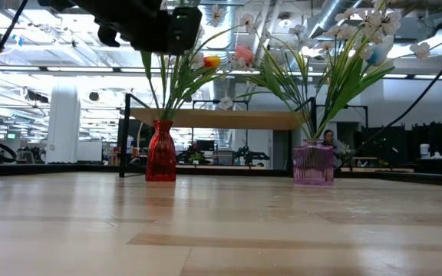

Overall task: Pick and place flowers into a vace then onto a shelf
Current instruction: Put the white tulip into the red vase

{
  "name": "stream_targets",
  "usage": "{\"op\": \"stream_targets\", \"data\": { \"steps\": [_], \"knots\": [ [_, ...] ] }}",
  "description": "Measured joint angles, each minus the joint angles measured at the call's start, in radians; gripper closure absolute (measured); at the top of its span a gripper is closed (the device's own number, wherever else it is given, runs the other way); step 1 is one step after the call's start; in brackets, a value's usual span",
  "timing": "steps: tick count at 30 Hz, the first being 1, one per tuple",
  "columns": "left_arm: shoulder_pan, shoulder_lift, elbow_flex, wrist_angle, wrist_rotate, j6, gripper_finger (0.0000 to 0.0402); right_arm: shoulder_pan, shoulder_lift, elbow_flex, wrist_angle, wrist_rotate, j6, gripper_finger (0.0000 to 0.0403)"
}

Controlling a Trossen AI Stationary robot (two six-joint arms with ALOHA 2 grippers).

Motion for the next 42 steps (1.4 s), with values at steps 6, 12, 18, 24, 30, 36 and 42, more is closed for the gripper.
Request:
{"op": "stream_targets", "data": {
  "steps": [6,12,18,24,30,36,42],
  "knots": [
    [0.033,0.000,0.000,-0.034,-0.021,-0.023,0.0401,0.000,0.000,0.000,0.000,0.000,-0.025,0.0246],
    [0.062,0.000,0.000,-0.042,0.020,-0.046,0.0401,0.000,0.000,0.000,0.000,0.000,-0.025,0.0246],
    [0.074,0.000,0.000,-0.135,0.038,-0.183,0.0401,0.000,0.000,0.000,0.000,0.000,-0.025,0.0248],
    [0.072,0.000,0.000,-0.178,0.029,-0.245,0.0401,0.000,0.000,0.000,0.000,0.000,-0.026,0.0246],
    [0.066,0.000,0.000,-0.177,0.029,-0.214,0.0401,0.000,0.000,0.000,0.000,0.000,-0.028,0.0246],
    [0.067,0.000,0.000,-0.180,0.023,-0.210,0.0373,0.000,0.000,0.000,0.000,0.000,-0.043,0.0246],
    [0.067,0.000,0.000,-0.181,0.022,-0.207,0.0342,0.000,0.000,0.000,0.000,0.000,-0.043,0.0246]
  ]
}}
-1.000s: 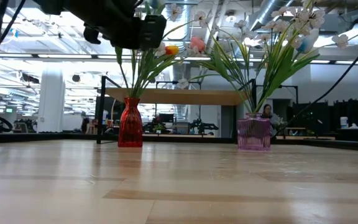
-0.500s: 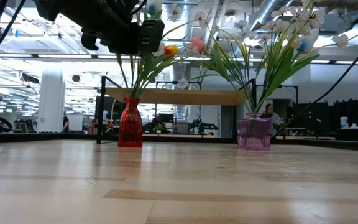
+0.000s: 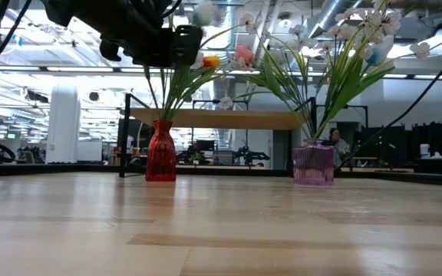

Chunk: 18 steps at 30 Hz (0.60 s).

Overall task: Pick and place flowers into a vace then onto a shelf
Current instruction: Put the white tulip into the red vase

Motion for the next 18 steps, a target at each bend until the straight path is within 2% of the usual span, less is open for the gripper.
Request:
{"op": "stream_targets", "data": {
  "steps": [7,18],
  "knots": [
    [0.000,0.000,0.000,0.000,-0.020,0.000,0.0324,0.000,0.000,0.000,0.000,0.000,0.000,0.0246],
    [-0.006,-0.001,0.000,-0.024,0.003,-0.039,0.0321,0.000,0.000,0.000,0.000,0.000,0.000,0.0246]
  ]
}}
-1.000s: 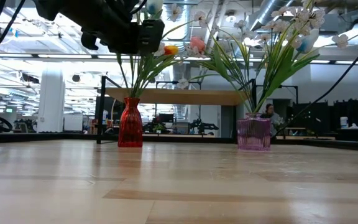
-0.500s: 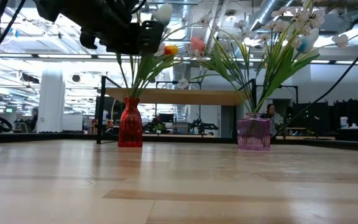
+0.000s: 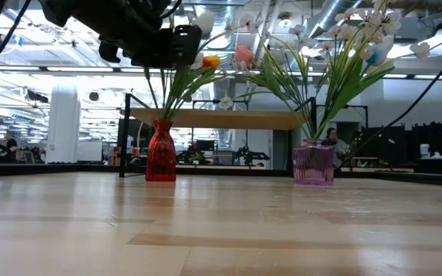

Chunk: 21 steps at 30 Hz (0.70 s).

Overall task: Pick and place flowers into a vace then onto a shelf
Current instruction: Put the white tulip into the red vase, then put the pink vase on the shelf

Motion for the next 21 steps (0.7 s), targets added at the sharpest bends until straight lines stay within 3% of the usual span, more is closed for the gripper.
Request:
{"op": "stream_targets", "data": {
  "steps": [10,17,21],
  "knots": [
    [-0.056,-0.037,0.000,0.009,0.071,0.033,0.0321,0.000,0.000,0.000,0.000,0.000,0.000,0.0246],
    [-0.088,-0.080,0.000,0.009,0.028,0.088,0.0321,0.000,0.000,0.000,0.000,0.000,0.000,0.0246],
    [-0.089,-0.102,0.000,0.009,0.065,0.093,0.0321,0.000,0.000,0.000,0.000,0.000,0.000,0.0246]
  ]
}}
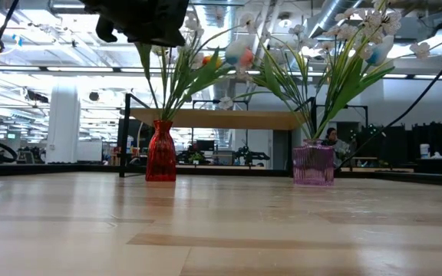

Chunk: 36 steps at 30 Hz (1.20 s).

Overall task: Pick and place flowers into a vace then onto a shelf
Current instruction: Put the pink vase on the shelf

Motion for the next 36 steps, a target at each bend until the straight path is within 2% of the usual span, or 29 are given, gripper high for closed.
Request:
{"op": "stream_targets", "data": {
  "steps": [3,9,13,19,24,30,36],
  "knots": [
    [0.012,0.000,0.000,-0.002,0.062,0.000,0.0321,0.000,0.000,0.000,0.000,0.000,0.000,0.0246],
    [0.064,0.001,0.000,-0.021,0.290,0.010,0.0321,0.000,0.000,0.000,0.000,0.000,0.000,0.0246],
    [0.089,0.001,0.000,-0.101,0.349,0.013,0.0321,0.000,0.000,0.000,0.000,0.000,-0.001,0.0246],
    [0.130,0.002,0.000,-0.211,0.520,0.031,0.0321,0.000,0.000,0.000,0.000,0.001,-0.009,0.0246],
    [0.142,0.002,0.000,-0.217,0.521,0.123,0.0321,0.000,0.000,0.000,0.000,0.001,-0.009,0.0246],
    [0.149,0.002,0.000,-0.236,0.466,0.167,0.0321,0.000,0.000,0.000,0.000,0.002,-0.008,0.0246],
    [0.149,0.002,0.000,-0.235,0.479,0.213,0.0321,0.000,0.000,0.000,0.000,0.002,-0.008,0.0246]
  ]
}}
